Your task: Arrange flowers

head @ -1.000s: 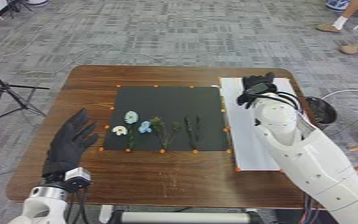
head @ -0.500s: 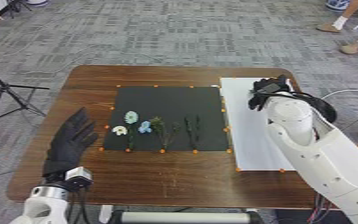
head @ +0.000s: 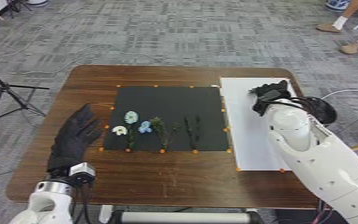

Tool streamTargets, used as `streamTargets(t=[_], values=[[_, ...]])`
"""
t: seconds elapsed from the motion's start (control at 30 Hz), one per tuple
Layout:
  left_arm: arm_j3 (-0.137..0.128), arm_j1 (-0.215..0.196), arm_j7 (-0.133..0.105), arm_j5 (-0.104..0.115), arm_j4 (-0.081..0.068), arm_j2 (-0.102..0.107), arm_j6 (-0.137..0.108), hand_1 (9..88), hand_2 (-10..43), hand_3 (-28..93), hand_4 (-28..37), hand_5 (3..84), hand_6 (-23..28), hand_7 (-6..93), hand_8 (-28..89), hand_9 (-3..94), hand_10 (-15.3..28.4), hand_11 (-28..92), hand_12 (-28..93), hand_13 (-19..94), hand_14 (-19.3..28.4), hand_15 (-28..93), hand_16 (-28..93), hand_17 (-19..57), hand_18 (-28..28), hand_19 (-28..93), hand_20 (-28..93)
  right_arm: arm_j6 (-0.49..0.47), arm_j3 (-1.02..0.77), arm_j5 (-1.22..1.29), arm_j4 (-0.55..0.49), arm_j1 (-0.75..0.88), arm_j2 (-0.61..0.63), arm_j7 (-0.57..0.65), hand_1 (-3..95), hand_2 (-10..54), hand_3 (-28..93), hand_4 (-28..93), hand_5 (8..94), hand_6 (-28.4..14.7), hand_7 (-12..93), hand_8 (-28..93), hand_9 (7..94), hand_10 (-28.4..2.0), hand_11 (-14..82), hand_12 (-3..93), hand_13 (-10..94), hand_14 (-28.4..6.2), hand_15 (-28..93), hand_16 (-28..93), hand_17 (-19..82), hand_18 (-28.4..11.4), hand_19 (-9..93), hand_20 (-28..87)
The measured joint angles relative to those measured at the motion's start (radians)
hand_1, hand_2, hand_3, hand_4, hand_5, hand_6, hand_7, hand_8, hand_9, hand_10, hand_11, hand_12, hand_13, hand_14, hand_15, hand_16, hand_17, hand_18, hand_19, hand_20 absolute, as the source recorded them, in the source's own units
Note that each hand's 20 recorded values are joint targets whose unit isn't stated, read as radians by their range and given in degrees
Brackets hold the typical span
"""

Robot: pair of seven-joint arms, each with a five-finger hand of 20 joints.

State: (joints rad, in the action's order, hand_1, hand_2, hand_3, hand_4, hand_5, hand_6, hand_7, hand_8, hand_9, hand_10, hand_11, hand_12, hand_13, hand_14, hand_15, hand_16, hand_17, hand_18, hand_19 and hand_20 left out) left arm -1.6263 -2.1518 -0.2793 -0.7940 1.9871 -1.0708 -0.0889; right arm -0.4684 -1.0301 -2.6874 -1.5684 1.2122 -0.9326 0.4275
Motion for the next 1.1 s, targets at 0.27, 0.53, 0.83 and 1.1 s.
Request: streamTargets(t=[0.27,0.53,0.83,1.1], values=[[-0.004,-0.003,-0.002,0.0,0.0,0.001,0.003,22.6,-6.0,64,-28.3,23.3,1.6,19.1,-10,19.8,9.6,9,23,17,13.0,13,9,-12.9,21.2,42,9,0.155,0.0,-0.001,0.028,0.023,0.003,-0.008,46.0,-9.3,83,-27,65.8,1.9,54,5,76.4,-6.7,36.5,53.6,65,-7.8,73,35,21,-20.3,76,48],[-0.015,-0.009,-0.012,0.0,0.001,0.002,0.004,22.5,-6.0,64,-28.3,23.5,1.6,19.4,-10,20.0,9.5,10,22,17,13.0,14,9,-12.9,21.1,42,9,0.333,0.03,0.072,-0.047,0.047,0.013,-0.085,44.1,-9.5,84,-20,69.1,0.8,54,2,79.4,-6.8,37.3,54.5,67,-8.3,76,34,22,-20.7,78,49],[-0.014,-0.009,-0.015,0.001,0.001,0.002,0.006,22.5,-6.0,64,-28.3,23.6,1.6,19.6,-10,20.2,9.6,10,22,17,12.9,14,9,-12.8,21.0,42,9,0.413,0.168,0.162,-0.168,-0.03,-0.071,-0.109,43.3,-9.5,85,-18,70.2,0.5,54,3,79.9,-7.1,38.3,55.1,68,-8.5,77,35,22,-20.8,78,49],[-0.005,0.001,-0.025,0.001,0.0,0.002,-0.001,22.4,-6.0,65,-28.3,23.9,1.7,19.7,-10,20.3,9.5,10,22,17,12.7,14,9,-12.7,21.0,42,9,0.367,0.249,0.103,-0.155,-0.058,-0.237,-0.131,42.9,-9.5,85,-17,70.7,0.4,54,3,80.1,-7.1,38.7,55.1,68,-8.5,78,35,23,-20.9,78,50]])
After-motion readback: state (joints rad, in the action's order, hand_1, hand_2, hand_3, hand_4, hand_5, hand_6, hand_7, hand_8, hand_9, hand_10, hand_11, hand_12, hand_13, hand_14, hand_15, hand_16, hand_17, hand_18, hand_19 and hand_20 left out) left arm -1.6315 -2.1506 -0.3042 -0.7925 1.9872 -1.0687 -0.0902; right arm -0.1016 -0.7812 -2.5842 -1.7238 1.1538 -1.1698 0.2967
